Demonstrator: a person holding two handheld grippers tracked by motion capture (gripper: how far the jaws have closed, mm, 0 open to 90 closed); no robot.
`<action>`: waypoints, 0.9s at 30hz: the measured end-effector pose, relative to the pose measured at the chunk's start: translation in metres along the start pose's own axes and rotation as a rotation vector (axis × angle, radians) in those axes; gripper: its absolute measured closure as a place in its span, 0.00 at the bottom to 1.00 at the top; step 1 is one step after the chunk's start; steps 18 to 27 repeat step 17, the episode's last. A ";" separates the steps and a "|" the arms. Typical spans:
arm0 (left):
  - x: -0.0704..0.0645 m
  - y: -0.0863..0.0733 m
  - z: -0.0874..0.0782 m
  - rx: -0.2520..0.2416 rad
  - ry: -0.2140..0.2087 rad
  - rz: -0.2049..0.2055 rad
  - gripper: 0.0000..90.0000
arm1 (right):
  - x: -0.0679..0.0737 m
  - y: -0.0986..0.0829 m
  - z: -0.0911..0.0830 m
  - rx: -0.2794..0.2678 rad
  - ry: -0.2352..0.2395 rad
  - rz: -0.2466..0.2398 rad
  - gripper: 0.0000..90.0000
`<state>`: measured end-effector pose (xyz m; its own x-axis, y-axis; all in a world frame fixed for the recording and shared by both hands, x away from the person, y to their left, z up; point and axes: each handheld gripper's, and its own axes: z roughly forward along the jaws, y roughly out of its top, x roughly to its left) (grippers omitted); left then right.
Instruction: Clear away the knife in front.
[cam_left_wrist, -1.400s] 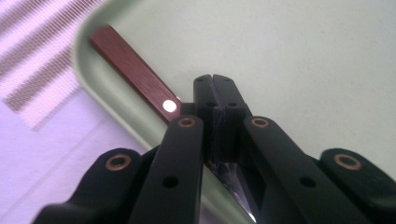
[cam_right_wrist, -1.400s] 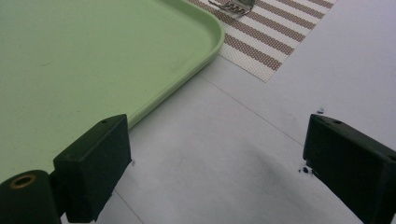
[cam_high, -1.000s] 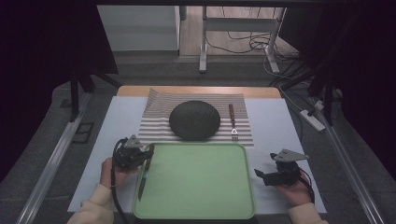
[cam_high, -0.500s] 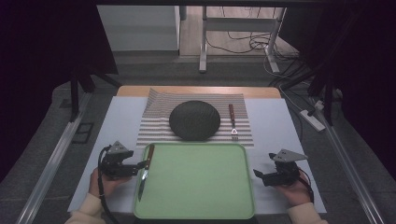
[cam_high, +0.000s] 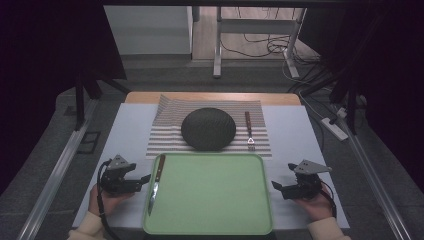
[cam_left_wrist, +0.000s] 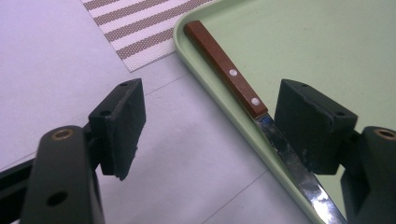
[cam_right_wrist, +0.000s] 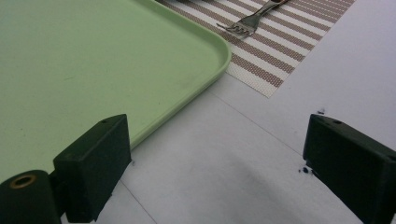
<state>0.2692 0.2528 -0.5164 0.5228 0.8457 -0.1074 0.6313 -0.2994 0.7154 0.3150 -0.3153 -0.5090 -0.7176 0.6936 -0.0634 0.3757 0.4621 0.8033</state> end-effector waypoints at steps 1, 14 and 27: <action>0.000 0.000 0.000 -0.001 -0.001 -0.001 0.29 | 0.000 0.000 0.000 0.000 0.000 0.001 0.08; 0.001 0.001 0.003 0.012 -0.001 0.001 0.28 | 0.000 0.000 -0.001 -0.007 0.007 -0.002 0.08; 0.002 0.003 0.005 0.013 -0.004 0.005 0.28 | 0.000 -0.001 -0.003 -0.009 0.010 0.002 0.08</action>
